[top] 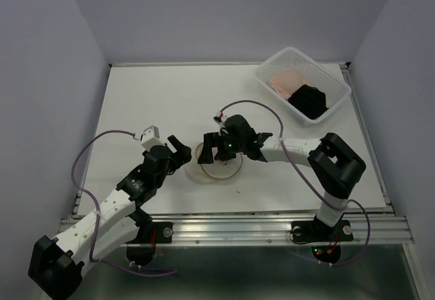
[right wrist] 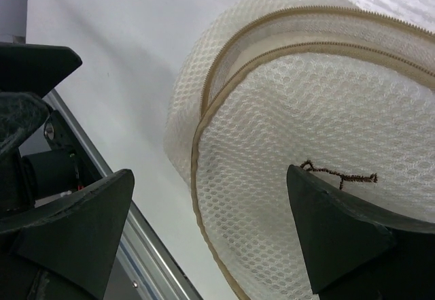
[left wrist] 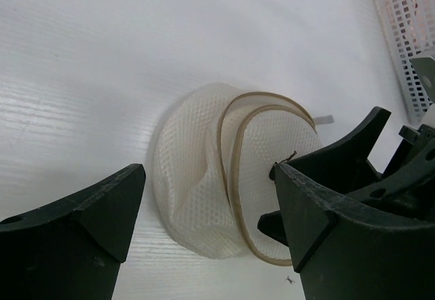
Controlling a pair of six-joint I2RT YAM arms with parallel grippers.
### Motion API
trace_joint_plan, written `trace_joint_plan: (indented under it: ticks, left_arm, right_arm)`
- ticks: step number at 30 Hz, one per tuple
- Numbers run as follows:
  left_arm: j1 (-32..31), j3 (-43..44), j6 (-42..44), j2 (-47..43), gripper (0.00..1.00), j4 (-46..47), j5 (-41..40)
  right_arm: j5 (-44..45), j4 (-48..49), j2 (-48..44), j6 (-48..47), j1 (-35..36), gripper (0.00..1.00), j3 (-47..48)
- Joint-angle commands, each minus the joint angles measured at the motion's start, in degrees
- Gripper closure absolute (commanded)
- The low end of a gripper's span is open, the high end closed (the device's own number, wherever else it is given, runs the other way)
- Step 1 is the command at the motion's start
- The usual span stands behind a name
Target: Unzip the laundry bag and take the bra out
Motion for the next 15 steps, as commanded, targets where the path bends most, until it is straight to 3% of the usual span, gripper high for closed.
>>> trace_joint_plan:
  ticks: [1,4,9,15]
  left_arm:
    - [2.12,4.43,3.64,0.14,0.11,-0.87,-1.87]
    - [4.41,7.15,6.01,0.41,0.11,-1.66,-1.35]
    - [9.15,14.00,11.64,1.81,0.11,-3.33,1.73]
    - [13.55,21.65,17.61,4.71,0.06,-7.80,0.68]
  right_arm:
    - [1.89,1.08,-4.82,-3.73,0.46,0.00,4.16]
    - [7.24,-3.58,-7.98,-7.59,0.46,0.00,6.45]
    - [23.66,-9.47,-14.49,-13.22,-1.29,0.00,7.42]
    - [37.83,-16.50,-24.85,-16.92,-10.60,0.00,6.46]
